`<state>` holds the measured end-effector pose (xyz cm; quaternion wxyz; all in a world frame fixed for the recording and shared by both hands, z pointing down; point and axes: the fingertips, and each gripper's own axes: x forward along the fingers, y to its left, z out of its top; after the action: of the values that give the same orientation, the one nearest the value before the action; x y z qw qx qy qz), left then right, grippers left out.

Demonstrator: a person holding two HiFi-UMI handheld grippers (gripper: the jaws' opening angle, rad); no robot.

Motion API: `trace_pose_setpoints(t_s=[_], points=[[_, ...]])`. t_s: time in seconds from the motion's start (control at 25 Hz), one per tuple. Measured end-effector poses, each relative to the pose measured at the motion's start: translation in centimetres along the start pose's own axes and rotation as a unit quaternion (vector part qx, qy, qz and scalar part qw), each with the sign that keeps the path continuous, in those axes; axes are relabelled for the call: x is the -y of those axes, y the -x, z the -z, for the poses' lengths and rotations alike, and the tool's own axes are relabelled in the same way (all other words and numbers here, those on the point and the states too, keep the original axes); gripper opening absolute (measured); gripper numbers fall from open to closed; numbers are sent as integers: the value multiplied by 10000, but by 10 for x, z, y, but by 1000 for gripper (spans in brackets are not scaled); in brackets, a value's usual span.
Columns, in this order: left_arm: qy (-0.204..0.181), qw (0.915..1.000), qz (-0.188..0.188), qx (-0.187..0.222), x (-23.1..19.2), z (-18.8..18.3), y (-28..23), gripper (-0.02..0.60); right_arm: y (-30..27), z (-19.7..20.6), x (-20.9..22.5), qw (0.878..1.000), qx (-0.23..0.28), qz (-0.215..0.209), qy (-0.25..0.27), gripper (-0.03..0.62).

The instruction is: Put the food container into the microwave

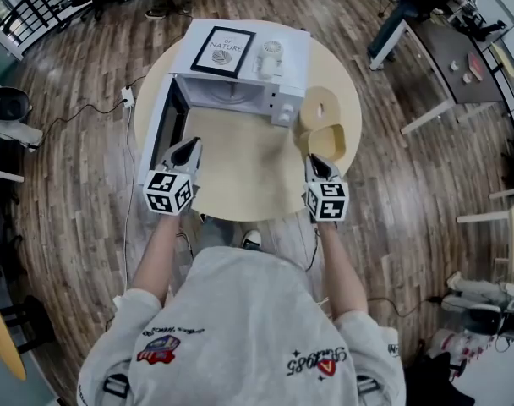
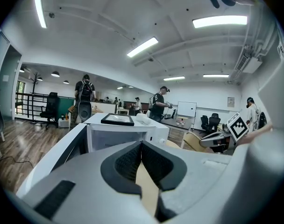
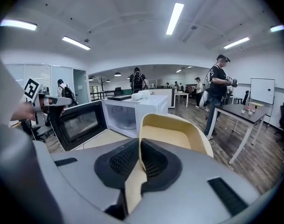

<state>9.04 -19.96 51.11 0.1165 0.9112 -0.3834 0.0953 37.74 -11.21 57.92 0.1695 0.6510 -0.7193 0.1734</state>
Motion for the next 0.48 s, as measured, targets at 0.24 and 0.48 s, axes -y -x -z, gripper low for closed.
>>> trace_pose_setpoints(t_s=[0.24, 0.48], points=[[49, 10000, -49, -6, -7, 4, 2, 5, 0, -6, -11, 9999, 37, -95, 67, 21], [132, 9998, -121, -65, -15, 12, 5, 5, -9, -11, -31, 9995, 22, -282, 170, 21]])
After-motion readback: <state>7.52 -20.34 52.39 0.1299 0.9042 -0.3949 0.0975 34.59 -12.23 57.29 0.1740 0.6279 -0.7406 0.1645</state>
